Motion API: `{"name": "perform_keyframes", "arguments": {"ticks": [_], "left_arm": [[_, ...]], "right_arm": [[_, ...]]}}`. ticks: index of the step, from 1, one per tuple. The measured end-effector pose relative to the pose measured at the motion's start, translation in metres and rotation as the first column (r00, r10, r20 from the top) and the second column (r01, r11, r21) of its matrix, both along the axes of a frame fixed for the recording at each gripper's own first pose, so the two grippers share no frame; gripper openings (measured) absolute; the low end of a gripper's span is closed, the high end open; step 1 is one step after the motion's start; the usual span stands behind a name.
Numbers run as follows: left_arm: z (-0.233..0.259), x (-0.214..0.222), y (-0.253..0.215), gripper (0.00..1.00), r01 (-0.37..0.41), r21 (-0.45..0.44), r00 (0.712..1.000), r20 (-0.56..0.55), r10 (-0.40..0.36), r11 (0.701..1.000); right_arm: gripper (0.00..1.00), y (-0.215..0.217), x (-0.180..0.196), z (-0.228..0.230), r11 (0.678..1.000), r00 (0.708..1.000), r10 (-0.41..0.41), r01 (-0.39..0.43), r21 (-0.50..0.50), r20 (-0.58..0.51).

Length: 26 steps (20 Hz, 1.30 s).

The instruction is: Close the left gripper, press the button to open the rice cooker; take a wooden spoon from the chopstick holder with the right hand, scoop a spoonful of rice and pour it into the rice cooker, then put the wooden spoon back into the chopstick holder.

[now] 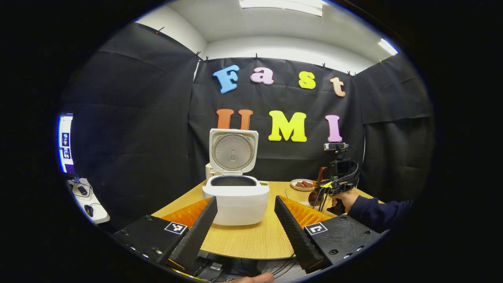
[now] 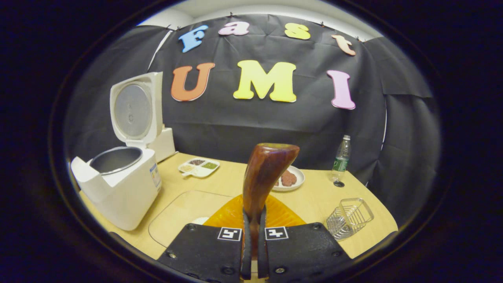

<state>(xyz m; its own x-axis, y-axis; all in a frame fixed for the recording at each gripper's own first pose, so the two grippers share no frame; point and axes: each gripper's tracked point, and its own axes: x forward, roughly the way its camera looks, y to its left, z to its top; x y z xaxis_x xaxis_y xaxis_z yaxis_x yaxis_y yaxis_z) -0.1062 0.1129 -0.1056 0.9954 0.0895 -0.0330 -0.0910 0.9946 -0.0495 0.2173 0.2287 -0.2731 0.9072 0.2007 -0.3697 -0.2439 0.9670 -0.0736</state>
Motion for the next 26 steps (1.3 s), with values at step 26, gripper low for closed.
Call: {"name": "perform_keyframes", "arguments": {"ticks": [26], "left_arm": [[-0.007, 0.01, -0.009, 0.93, 0.013, -0.026, 1.0, -0.017, -0.014, 1.0]], "right_arm": [[0.08, 0.053, -0.015, -0.049, 0.801, 0.891, 0.22, 0.068, 0.594, -0.398]]}}
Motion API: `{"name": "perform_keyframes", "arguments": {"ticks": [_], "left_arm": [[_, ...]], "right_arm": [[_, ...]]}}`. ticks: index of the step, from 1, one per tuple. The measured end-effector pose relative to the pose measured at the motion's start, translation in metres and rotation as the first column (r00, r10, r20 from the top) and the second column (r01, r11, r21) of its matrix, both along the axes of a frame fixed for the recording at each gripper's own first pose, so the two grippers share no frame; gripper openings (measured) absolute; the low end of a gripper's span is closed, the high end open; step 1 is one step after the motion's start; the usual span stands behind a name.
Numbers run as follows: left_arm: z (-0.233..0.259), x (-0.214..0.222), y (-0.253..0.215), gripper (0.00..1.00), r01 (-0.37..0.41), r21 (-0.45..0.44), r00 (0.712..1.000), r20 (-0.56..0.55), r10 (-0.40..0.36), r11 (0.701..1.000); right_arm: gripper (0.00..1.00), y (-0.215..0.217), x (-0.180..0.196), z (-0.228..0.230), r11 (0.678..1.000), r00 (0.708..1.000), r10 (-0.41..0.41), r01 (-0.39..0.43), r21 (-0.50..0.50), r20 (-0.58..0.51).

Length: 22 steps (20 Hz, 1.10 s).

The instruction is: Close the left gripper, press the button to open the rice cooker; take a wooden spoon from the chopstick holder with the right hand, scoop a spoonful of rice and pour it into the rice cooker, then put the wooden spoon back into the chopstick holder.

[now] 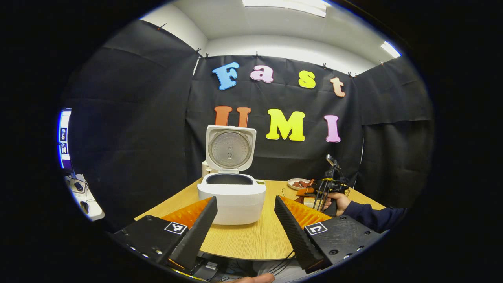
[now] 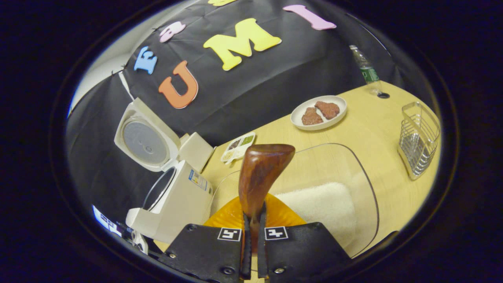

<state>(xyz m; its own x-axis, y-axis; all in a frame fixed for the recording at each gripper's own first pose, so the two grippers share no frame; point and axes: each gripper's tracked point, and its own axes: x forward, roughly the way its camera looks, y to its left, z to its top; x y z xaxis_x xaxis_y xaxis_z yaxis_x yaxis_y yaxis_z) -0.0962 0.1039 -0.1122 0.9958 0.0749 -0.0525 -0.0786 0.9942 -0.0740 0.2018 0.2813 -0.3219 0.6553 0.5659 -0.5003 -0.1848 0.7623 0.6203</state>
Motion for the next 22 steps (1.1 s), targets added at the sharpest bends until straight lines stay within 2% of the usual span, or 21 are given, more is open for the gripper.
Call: {"name": "perform_keyframes", "arguments": {"ticks": [1, 6, 10, 13, 16, 19, 20, 21, 22], "left_arm": [[-0.002, 0.001, 0.0, 0.93, 0.0, -0.002, 1.0, -0.004, 0.0, 1.0], [0.0, 0.0, -0.006, 0.93, 0.016, 0.022, 1.0, -0.002, -0.016, 1.0], [0.004, 0.0, -0.013, 0.93, 0.028, 0.032, 1.0, 0.005, -0.028, 0.999], [0.007, -0.003, -0.016, 0.93, 0.036, 0.022, 0.999, 0.017, -0.036, 0.999], [0.005, -0.001, -0.017, 0.93, 0.044, 0.014, 0.999, 0.014, -0.044, 0.999], [0.009, -0.002, -0.016, 0.93, 0.039, 0.016, 0.999, 0.019, -0.039, 0.999], [0.01, -0.005, -0.017, 0.93, 0.042, 0.014, 0.999, 0.026, -0.043, 0.999], [0.011, -0.009, -0.016, 0.93, 0.038, 0.01, 0.999, 0.032, -0.038, 0.999], [0.012, -0.014, -0.015, 0.93, 0.033, 0.01, 0.999, 0.04, -0.034, 0.999]], "right_arm": [[0.08, -0.001, 0.0, 0.005, 1.0, 1.0, -0.002, 0.002, 0.024, 0.004], [0.08, -0.033, 0.008, 0.024, 0.984, 0.993, -0.116, 0.115, 0.135, 0.003], [0.08, -0.064, 0.015, 0.036, 0.945, 0.98, -0.198, 0.197, 0.26, -0.025], [0.08, -0.076, 0.019, 0.055, 0.887, 0.974, -0.216, 0.228, 0.402, -0.075], [0.08, -0.09, 0.022, 0.09, 0.81, 0.966, -0.231, 0.256, 0.528, -0.114], [0.07, -0.095, 0.02, 0.121, 0.682, 0.954, -0.228, 0.298, 0.668, -0.193], [0.07, -0.094, 0.017, 0.132, 0.653, 0.954, -0.214, 0.299, 0.696, -0.209], [0.07, -0.091, 0.015, 0.138, 0.651, 0.956, -0.203, 0.292, 0.7, -0.21], [0.08, -0.088, 0.011, 0.142, 0.669, 0.959, -0.203, 0.283, 0.687, -0.198]]}}
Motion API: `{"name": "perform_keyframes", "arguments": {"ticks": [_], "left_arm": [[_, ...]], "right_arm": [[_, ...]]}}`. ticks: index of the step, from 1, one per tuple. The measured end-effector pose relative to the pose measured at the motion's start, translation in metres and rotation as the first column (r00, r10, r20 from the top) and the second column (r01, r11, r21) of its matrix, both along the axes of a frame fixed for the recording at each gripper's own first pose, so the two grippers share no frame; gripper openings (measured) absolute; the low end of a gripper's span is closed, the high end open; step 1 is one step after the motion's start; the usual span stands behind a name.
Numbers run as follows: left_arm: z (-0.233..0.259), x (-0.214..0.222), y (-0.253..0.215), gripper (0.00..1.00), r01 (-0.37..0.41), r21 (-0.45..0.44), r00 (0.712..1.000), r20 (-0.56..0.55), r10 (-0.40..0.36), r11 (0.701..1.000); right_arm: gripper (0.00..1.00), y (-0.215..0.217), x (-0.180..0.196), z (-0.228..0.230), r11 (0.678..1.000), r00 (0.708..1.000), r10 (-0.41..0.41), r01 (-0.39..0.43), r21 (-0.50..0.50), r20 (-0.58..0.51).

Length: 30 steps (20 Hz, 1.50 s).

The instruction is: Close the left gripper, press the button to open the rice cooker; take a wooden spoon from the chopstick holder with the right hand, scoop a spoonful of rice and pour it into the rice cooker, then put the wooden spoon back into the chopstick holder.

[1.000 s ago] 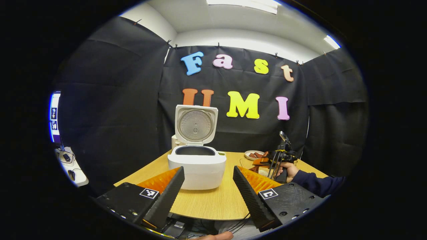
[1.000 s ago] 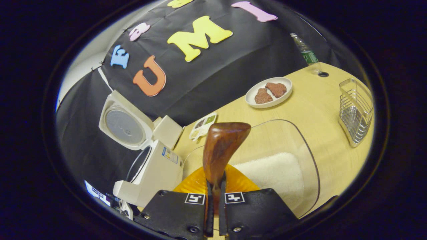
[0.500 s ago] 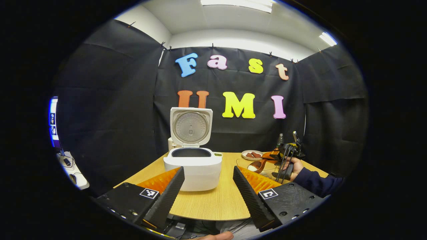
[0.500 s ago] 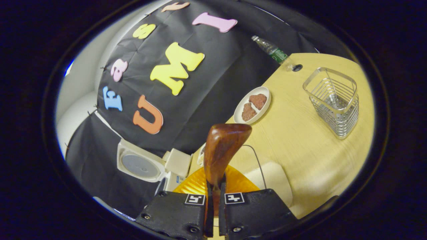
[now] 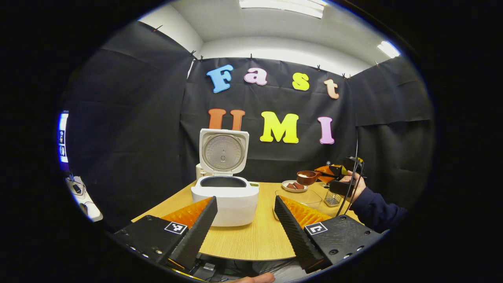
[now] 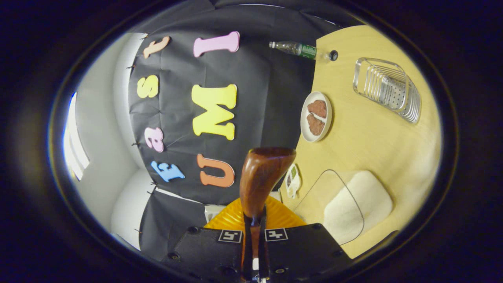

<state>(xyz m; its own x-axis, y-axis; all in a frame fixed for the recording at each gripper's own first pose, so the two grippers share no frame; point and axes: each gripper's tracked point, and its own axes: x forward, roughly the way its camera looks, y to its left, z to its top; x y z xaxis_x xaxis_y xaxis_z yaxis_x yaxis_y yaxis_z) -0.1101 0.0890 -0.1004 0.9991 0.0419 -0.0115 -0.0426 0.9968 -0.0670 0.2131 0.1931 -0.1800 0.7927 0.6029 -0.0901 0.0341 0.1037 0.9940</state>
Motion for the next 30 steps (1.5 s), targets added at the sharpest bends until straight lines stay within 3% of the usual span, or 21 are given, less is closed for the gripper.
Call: {"name": "perform_keyframes", "arguments": {"ticks": [6, 8, 12, 19, 21, 25, 28, 30], "left_arm": [[0.007, -0.017, 0.012, 0.93, 0.001, -0.004, 1.0, 0.031, -0.001, 1.0], [0.013, -0.026, 0.02, 0.93, -0.003, -0.031, 0.999, 0.054, 0.005, 1.0], [0.013, -0.04, 0.04, 0.93, -0.019, -0.036, 0.998, 0.057, 0.021, 0.999], [0.008, -0.048, 0.072, 0.93, -0.081, -0.038, 0.996, 0.046, 0.082, 0.996], [0.009, -0.048, 0.079, 0.93, -0.098, -0.049, 0.994, 0.042, 0.1, 0.994], [0.005, -0.052, 0.083, 0.93, -0.104, -0.051, 0.994, 0.037, 0.106, 0.993], [0.0, -0.052, 0.084, 0.93, -0.105, -0.045, 0.994, 0.017, 0.106, 0.993], [0.0, -0.052, 0.09, 0.93, -0.12, -0.04, 0.993, 0.018, 0.121, 0.992]], "right_arm": [[0.08, 0.042, -0.016, 0.04, 0.995, 0.996, 0.049, -0.042, -0.092, 0.074], [0.07, 0.065, -0.019, 0.048, 0.984, 0.991, 0.085, -0.068, -0.162, 0.1], [0.07, 0.125, -0.023, 0.077, 0.972, 0.979, 0.154, -0.126, -0.197, 0.134], [0.08, 0.22, -0.006, 0.111, 0.945, 0.956, 0.214, -0.152, -0.29, 0.199], [0.08, 0.25, 0.003, 0.108, 0.92, 0.946, 0.237, -0.145, -0.365, 0.221], [0.08, 0.303, 0.016, 0.097, 0.835, 0.916, 0.289, -0.099, -0.541, 0.277], [0.08, 0.339, 0.025, 0.085, 0.792, 0.895, 0.335, -0.097, -0.602, 0.296], [0.08, 0.352, 0.033, 0.076, 0.729, 0.87, 0.375, -0.064, -0.681, 0.32]]}}
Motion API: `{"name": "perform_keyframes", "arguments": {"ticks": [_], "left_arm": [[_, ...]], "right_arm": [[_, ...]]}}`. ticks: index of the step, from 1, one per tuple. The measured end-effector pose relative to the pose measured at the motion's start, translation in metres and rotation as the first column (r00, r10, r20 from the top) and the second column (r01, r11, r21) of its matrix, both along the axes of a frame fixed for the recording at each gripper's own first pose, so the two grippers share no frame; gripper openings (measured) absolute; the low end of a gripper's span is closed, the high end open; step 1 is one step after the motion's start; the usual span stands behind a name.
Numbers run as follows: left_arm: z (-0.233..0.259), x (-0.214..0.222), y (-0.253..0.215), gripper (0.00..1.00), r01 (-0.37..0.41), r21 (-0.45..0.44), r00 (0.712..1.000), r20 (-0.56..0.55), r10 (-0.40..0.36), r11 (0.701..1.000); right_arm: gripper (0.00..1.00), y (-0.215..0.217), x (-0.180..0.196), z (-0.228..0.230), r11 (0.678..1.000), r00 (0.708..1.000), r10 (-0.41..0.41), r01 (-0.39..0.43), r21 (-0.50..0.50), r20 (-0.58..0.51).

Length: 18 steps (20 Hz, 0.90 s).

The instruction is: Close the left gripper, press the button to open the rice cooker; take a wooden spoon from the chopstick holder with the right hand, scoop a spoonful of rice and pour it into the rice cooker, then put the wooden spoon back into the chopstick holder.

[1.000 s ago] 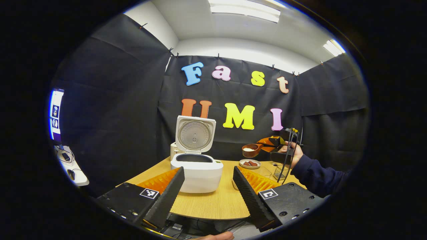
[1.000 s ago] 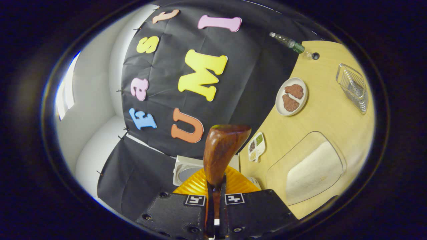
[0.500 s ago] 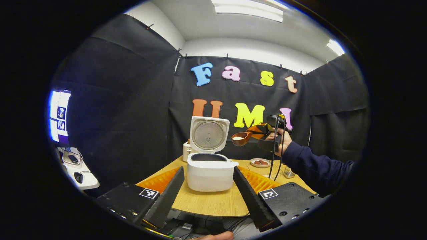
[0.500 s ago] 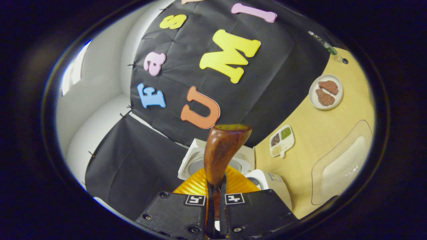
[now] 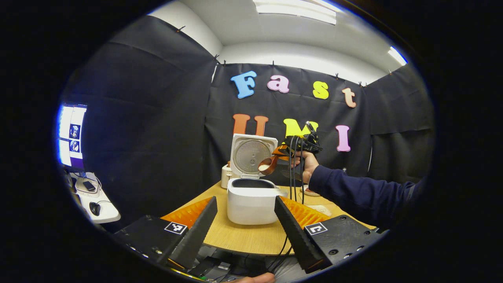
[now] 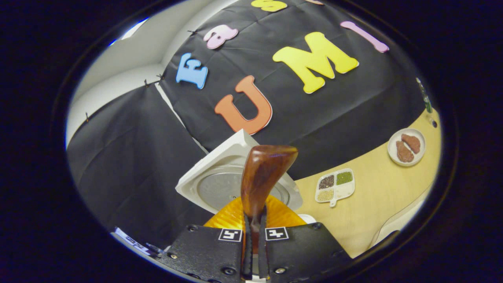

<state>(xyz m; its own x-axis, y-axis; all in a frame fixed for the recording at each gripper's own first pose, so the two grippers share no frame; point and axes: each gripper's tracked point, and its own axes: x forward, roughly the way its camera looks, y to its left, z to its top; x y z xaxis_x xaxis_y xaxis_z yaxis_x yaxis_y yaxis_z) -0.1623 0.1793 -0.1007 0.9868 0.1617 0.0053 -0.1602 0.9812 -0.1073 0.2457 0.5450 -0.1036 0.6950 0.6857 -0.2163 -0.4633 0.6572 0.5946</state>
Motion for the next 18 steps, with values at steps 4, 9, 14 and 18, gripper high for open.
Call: {"name": "perform_keyframes", "arguments": {"ticks": [4, 9, 14, 18], "left_arm": [[-0.003, 0.004, 0.005, 0.93, -0.003, -0.026, 1.0, -0.005, 0.003, 1.0], [-0.01, 0.006, 0.002, 0.93, -0.003, -0.033, 1.0, -0.024, 0.002, 0.999], [-0.009, -0.001, 0.0, 0.93, -0.009, -0.037, 1.0, -0.024, 0.008, 0.999], [-0.006, -0.005, -0.004, 0.93, -0.01, -0.034, 1.0, -0.018, 0.009, 0.999]], "right_arm": [[0.08, 0.015, -0.005, -0.01, 0.988, 0.991, 0.024, -0.003, -0.153, 0.134], [0.08, 0.019, -0.01, -0.003, 0.958, 0.959, 0.062, 0.021, -0.287, 0.278], [0.08, 0.031, -0.022, 0.003, 0.898, 0.878, 0.165, 0.055, -0.437, 0.449], [0.08, 0.048, -0.047, -0.004, 0.866, 0.827, 0.244, 0.049, -0.497, 0.507]]}}
